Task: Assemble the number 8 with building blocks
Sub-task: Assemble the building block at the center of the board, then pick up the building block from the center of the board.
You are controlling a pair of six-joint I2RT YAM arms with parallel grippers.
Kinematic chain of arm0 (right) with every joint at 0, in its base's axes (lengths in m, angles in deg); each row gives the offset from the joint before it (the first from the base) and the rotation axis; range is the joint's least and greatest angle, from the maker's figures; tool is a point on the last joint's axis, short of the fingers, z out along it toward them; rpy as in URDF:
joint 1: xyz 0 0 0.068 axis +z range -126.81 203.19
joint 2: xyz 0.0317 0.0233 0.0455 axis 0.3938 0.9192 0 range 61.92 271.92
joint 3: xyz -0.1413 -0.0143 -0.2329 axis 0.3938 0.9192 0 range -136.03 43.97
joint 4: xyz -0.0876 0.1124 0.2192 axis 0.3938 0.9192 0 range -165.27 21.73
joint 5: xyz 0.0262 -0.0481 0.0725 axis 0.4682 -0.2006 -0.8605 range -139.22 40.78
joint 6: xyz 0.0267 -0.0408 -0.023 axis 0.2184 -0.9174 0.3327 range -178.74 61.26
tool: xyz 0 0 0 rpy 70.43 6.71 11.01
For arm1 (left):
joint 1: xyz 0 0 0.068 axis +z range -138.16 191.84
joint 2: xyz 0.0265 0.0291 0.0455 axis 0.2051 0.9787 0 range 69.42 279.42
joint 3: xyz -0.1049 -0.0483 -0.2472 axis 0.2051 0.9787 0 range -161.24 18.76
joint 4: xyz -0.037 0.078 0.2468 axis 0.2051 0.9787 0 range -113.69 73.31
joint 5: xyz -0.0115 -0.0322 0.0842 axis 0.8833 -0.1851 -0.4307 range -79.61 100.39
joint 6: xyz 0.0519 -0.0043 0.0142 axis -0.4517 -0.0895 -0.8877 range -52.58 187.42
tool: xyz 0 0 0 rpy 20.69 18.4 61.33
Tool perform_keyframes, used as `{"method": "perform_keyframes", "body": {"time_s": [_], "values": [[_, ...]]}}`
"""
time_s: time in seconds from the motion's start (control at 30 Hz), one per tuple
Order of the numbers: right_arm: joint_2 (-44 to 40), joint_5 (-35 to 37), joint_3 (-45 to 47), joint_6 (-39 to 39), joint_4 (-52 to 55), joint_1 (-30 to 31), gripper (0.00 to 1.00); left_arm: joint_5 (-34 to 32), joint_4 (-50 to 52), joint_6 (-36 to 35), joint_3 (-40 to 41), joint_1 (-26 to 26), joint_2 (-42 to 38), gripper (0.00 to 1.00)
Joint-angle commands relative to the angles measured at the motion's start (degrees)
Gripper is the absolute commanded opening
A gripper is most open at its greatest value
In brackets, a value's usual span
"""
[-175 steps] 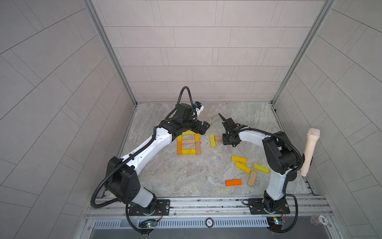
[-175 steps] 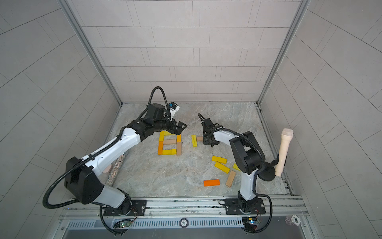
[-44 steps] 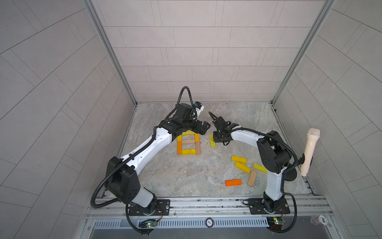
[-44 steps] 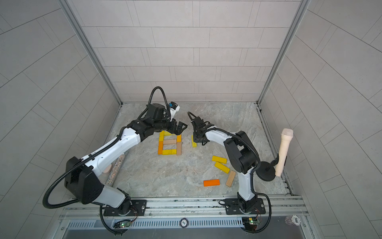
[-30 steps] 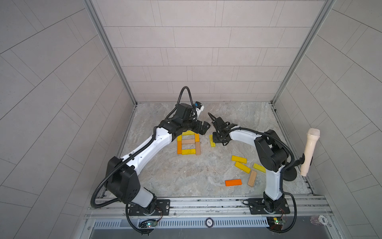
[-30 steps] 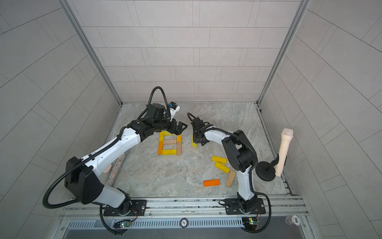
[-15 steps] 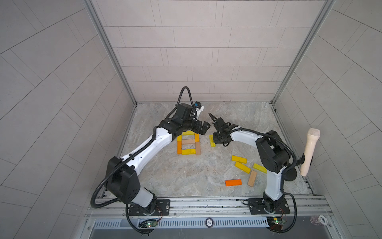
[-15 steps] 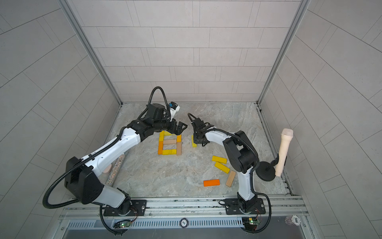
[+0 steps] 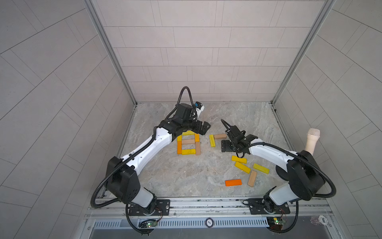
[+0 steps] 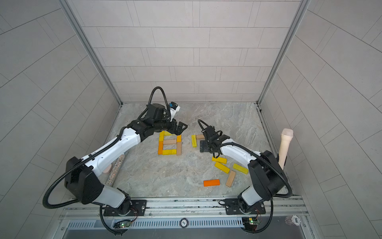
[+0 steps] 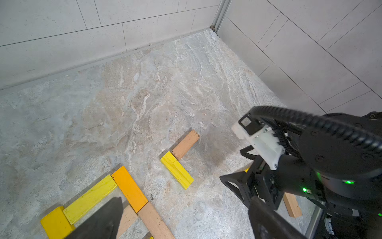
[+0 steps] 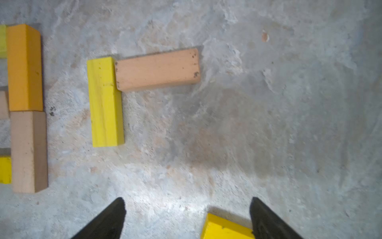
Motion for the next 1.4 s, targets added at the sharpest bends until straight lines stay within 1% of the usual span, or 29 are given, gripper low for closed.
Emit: {"method": "perform_keyframes", "body": {"time_s": [0.0,0.1,0.2,0.47,0.6,0.8,1.0,1.37], "values": [[-4.4,4.3,3.1,2.4,4.3,0.0,1.0,0.8,-1.6,0.3,0.8,-0.2,-1.3,1.0],[-7.5,5.5,6.0,4.1,5.7,-0.4,1.0,0.9,-1.6,0.2,0.8,-0.3,-1.3,1.0],[-9.1,4.8,8.0,5.5,5.8,-1.5,1.0,1.0,-1.7,0.4,0.8,-0.4,-1.1,1.0],[-9.3,2.2,11.0,9.7,4.1,-3.4,1.0,1.0,-1.7,0.4,0.9,-0.7,-0.9,1.0],[-8.6,1.0,11.4,11.7,3.3,-4.0,1.0,1.0,-1.7,0.4,0.9,-0.9,-0.8,1.0],[-7.5,1.2,11.8,14.0,3.1,-4.1,1.0,0.8,-1.7,0.2,1.0,-1.2,-1.0,1.0],[-6.3,0.0,12.1,14.5,1.8,-4.1,1.0,0.7,-1.7,0.1,0.9,-1.2,-1.1,1.0],[-3.1,0.6,12.5,14.8,0.5,-3.8,1.0,0.7,-1.7,0.0,1.0,-1.2,-1.2,1.0]]}}
